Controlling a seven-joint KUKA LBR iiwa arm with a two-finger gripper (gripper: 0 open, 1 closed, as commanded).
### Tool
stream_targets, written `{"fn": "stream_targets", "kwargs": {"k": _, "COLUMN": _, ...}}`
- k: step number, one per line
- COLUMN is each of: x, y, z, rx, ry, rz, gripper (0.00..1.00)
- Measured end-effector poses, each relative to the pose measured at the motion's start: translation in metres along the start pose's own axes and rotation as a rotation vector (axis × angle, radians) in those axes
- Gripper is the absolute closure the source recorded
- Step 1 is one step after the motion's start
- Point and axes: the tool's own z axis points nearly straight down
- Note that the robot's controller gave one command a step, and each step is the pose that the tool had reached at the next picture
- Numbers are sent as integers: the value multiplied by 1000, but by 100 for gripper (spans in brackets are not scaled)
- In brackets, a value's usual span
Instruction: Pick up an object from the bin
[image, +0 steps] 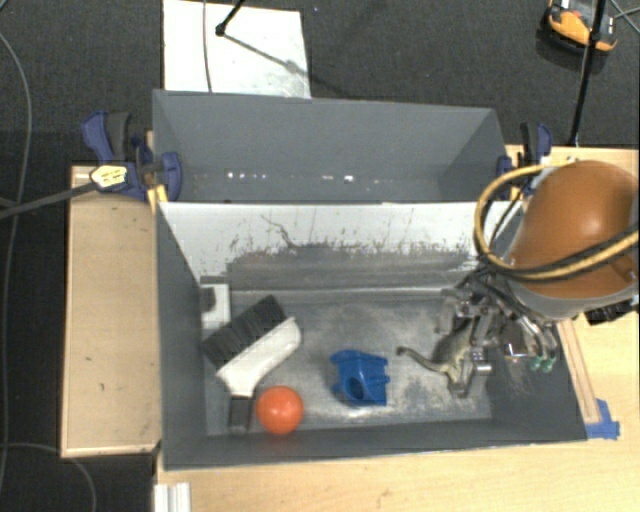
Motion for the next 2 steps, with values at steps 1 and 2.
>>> {"fn": "stream_targets", "kwargs": {"k": 1, "x": -2, "y": 0, "z": -4, "rx": 1, "ry": -9, "rz": -2, "gripper": 0}}
{"fn": "stream_targets", "kwargs": {"k": 2, "x": -29, "y": -19, "z": 48, "rx": 1, "ry": -10, "rz": -128, "gripper": 0}}
